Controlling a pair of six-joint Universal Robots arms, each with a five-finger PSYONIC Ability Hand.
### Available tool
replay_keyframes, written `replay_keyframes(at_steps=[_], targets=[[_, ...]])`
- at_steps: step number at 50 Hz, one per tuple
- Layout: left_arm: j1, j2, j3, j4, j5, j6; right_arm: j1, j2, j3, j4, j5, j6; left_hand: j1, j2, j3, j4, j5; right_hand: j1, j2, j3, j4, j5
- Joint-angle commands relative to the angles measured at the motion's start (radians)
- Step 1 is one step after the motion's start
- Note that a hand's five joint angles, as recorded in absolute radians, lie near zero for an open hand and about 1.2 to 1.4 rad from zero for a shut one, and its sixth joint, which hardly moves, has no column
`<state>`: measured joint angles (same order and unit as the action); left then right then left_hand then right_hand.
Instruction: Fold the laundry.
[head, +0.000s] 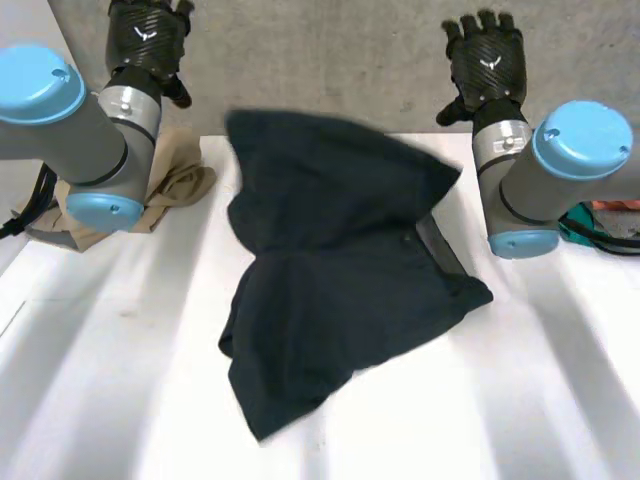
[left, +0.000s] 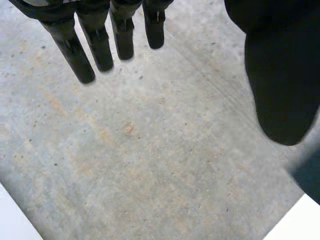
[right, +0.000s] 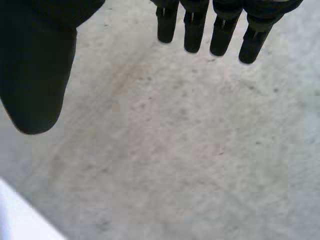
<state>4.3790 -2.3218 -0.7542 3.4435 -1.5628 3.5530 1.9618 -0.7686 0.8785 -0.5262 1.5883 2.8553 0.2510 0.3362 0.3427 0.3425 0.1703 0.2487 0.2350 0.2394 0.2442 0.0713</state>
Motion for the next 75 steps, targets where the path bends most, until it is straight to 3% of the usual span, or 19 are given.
replay_keyframes(at_steps=[1,7,11,16,20,23,32,39,49,55,58,61,66,75], targets=[[-0.029,0.141,-0.078,-0.108,-0.036,-0.03,-0.01,-0.079,-0.021,0.22,-0.04,-0.031,-0.077,-0.162,-0.168,-0.168,-0.17,-0.074,-0.06,-0.065,-0.07,-0.071],[-0.09,0.346,-0.364,-0.259,-0.074,0.049,-0.06,-0.238,0.103,0.51,-0.212,-0.089,-0.077,-0.162,-0.168,-0.168,-0.17,-0.074,-0.06,-0.065,-0.07,-0.071],[-0.206,0.519,-0.659,-0.432,-0.129,0.072,-0.119,-0.351,0.274,0.685,-0.367,-0.273,0.059,-0.026,-0.033,-0.033,-0.035,-0.072,-0.058,-0.062,-0.067,-0.069],[-0.366,0.66,-0.981,-0.547,-0.148,0.031,-0.193,-0.42,0.468,0.804,-0.457,-0.538,0.185,0.1,0.094,0.094,0.092,0.069,0.083,0.079,0.074,0.072],[-0.476,0.691,-1.149,-0.506,-0.148,-0.003,-0.236,-0.417,0.592,0.824,-0.497,-0.677,0.206,0.121,0.114,0.115,0.112,0.079,0.092,0.088,0.083,0.081],[-0.524,0.654,-1.228,-0.39,-0.171,-0.019,-0.256,-0.374,0.658,0.766,-0.537,-0.714,0.2,0.115,0.109,0.109,0.106,0.096,0.11,0.105,0.101,0.099],[-0.503,0.522,-1.268,-0.055,-0.292,0.046,-0.254,-0.262,0.767,0.462,-0.551,-0.607,0.15,0.065,0.059,0.059,0.056,0.216,0.23,0.225,0.221,0.219],[-0.481,0.489,-1.268,0.019,-0.241,0.075,-0.248,-0.247,0.81,0.301,-0.537,-0.513,0.215,0.13,0.123,0.123,0.121,0.457,0.47,0.466,0.461,0.46],[-0.466,0.417,-1.243,0.083,-0.201,0.135,-0.247,-0.245,0.803,0.295,-0.538,-0.496,0.3,0.215,0.208,0.208,0.206,1.038,1.052,1.048,1.043,1.041],[-0.444,0.369,-1.219,0.088,-0.134,0.138,-0.247,-0.252,0.795,0.298,-0.53,-0.472,0.567,0.481,0.475,0.475,0.473,1.148,1.161,1.157,1.152,1.15],[-0.437,0.358,-1.215,0.091,-0.105,0.136,-0.245,-0.252,0.792,0.305,-0.521,-0.461,1.108,1.023,1.017,1.017,1.014,1.148,1.161,1.157,1.152,1.15],[-0.432,0.37,-1.218,0.086,-0.095,0.141,-0.247,-0.27,0.798,0.336,-0.508,-0.459,1.145,1.06,1.054,1.054,1.051,1.148,1.161,1.157,1.152,1.15],[-0.435,0.559,-1.24,0.036,-0.089,0.127,-0.259,-0.398,0.801,0.471,-0.498,-0.468,1.145,1.06,1.054,1.054,1.051,1.148,1.161,1.157,1.152,1.15],[-0.349,0.993,-1.113,-0.189,-0.028,0.006,-0.305,-0.814,0.67,0.783,-0.499,-0.452,1.145,1.06,1.054,1.054,1.051,1.148,1.161,1.157,1.152,1.15]])
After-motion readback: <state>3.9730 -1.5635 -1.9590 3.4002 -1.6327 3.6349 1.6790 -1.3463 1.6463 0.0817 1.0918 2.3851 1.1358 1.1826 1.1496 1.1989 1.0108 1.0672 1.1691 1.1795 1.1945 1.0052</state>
